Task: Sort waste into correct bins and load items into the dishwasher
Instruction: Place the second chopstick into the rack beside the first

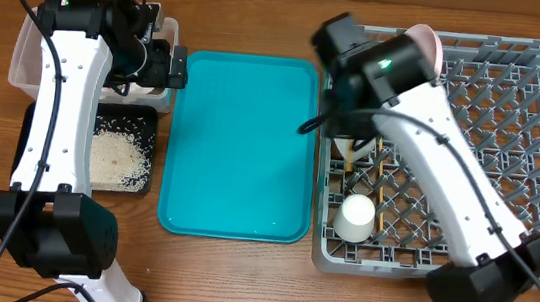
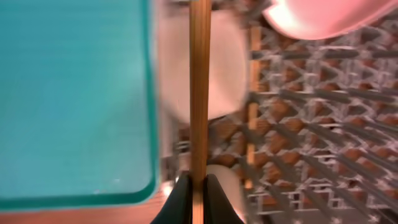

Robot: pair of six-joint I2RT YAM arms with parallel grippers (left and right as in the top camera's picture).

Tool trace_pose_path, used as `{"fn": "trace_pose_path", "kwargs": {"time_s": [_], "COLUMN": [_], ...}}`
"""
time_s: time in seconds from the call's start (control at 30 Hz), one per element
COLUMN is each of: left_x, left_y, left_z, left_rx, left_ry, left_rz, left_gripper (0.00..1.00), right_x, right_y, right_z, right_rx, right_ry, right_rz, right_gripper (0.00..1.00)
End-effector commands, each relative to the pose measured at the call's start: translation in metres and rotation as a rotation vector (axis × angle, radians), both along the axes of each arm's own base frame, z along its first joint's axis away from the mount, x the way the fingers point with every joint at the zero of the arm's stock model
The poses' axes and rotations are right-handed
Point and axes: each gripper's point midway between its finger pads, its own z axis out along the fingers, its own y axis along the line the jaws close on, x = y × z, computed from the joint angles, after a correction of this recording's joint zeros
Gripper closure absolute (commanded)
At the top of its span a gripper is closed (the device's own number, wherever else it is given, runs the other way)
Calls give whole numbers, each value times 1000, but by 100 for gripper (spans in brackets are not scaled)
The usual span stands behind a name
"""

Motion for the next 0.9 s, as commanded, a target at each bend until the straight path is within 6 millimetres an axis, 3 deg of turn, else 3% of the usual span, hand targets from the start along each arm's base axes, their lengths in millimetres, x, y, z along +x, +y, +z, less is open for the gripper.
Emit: {"fn": "trace_pose_path", "kwargs": {"time_s": [0.0,0.2,0.37,0.47,0.5,0.6,0.77,0.87], "left_x": [3,3,3,3,4,3,3,3], "left_y": [0,0,0,0,0,0,0,0], "left_z": [4,4,4,4,4,4,4,4], "left_rx": [1,1,1,1,1,1,1,1], "left_ry": [-12,-12,-12,-12,-12,-12,-12,-12], "left_rz": [9,9,9,9,9,9,9,9], "left_gripper": [0,0,0,0,0,0,0,0], "right_x": [8,2,-14,-22,-23,-26,-30,-30], "right_y": [-42,-92,-101,-104,-105,-107,-106,-97], "right_z": [0,-38,-79,-95,-97,-98,-88,-67], "right_rx": [-54,-100,-94,-111,-114,-117,-114,-83], "right_ry": [4,130,239,270,277,288,299,257], "right_rz": [-72,-165,-153,-153,-154,-158,-156,-139], "right_gripper": [96,96,96,84,75,66,63,63]}}
